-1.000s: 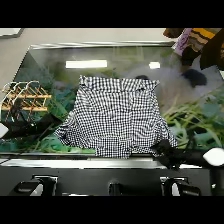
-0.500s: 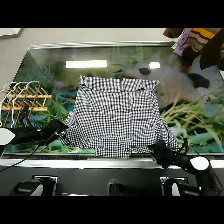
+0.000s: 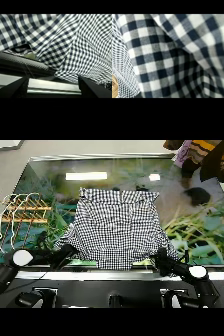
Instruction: Fold the clothes and pants, and hang the long-sleeved shirts on hangers.
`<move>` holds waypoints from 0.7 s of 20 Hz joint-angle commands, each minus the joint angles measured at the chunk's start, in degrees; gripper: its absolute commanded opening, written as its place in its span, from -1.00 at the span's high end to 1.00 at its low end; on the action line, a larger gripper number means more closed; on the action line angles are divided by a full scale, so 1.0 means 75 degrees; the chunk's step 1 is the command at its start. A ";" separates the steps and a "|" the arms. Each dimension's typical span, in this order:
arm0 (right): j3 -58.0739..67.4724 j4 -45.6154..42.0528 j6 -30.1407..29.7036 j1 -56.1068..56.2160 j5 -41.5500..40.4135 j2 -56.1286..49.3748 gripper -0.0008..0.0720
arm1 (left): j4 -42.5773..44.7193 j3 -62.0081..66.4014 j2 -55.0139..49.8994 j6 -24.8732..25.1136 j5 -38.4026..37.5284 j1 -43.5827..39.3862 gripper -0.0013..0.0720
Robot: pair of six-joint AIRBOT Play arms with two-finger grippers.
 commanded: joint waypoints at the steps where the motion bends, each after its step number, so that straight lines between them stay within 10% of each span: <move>1: -0.0003 0.0050 -0.0114 -0.0006 0.0187 -0.0029 0.87 | -0.0475 -0.0743 -0.0023 -0.0475 0.1603 -0.0688 -0.97; 9: -0.0003 0.0050 -0.0134 -0.0006 0.0184 -0.0029 0.87 | -0.1486 -0.0819 -0.1816 -0.0586 0.4229 -0.1411 -0.95; 10: -0.0003 0.0052 -0.0134 -0.0006 0.0184 -0.0029 0.87 | -0.1679 -0.0799 -0.2046 -0.0583 0.4234 -0.1492 -0.66; 12: 0.0035 0.0055 -0.0166 -0.0006 0.0201 -0.0029 0.87 | -0.1728 -0.0743 -0.2069 -0.0568 0.4115 -0.1539 0.86; 14: 0.0280 -0.0006 -0.0303 -0.0006 0.0513 -0.0029 0.87 | -0.1699 -0.0606 -0.1760 -0.0560 0.3832 -0.1437 0.88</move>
